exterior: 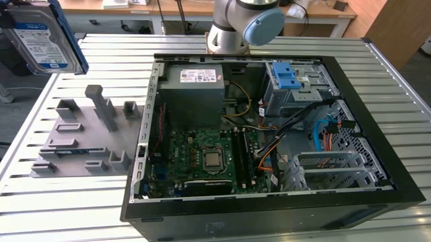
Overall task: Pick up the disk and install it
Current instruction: 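Pick up the disk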
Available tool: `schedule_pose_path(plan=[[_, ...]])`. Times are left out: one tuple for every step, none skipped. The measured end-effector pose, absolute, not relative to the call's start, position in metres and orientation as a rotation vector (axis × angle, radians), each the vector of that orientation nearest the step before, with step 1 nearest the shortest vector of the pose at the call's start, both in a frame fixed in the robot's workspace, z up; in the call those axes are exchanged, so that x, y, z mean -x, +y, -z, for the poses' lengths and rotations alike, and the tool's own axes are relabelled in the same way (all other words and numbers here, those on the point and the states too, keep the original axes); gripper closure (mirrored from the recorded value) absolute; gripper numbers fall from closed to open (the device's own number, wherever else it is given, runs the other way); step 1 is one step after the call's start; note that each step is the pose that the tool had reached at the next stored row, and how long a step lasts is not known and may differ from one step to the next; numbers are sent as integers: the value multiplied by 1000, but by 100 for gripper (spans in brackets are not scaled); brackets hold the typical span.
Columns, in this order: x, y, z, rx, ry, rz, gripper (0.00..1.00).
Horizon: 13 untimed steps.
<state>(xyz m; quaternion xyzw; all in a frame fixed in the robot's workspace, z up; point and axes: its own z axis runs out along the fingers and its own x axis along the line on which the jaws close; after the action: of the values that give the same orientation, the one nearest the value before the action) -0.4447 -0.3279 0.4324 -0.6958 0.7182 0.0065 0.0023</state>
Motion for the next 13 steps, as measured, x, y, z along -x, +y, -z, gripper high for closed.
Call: schedule_pose_path(plan=[[445, -328, -433, 2183, 2253, -20, 64], [445, -328, -433, 2183, 2253, -20, 64], [445, -328, -433, 2183, 2253, -20, 64], [445, -328, -433, 2183, 2253, -20, 64], [445, -328, -434, 2183, 2253, -20, 64], [445, -328, -434, 2183, 2253, -20, 64], [445, -328, -434, 2183, 2253, -20, 64], [445, -328, -434, 2183, 2253, -20, 64], [445, -328, -434, 2183, 2253, -20, 64], [445, -328, -435, 2183, 2253, -20, 64], [445, -328, -435, 2183, 2253, -20, 64], [445, -328, -435, 2183, 2253, -20, 64], [445, -328, -436, 2183, 2253, -20, 64]])
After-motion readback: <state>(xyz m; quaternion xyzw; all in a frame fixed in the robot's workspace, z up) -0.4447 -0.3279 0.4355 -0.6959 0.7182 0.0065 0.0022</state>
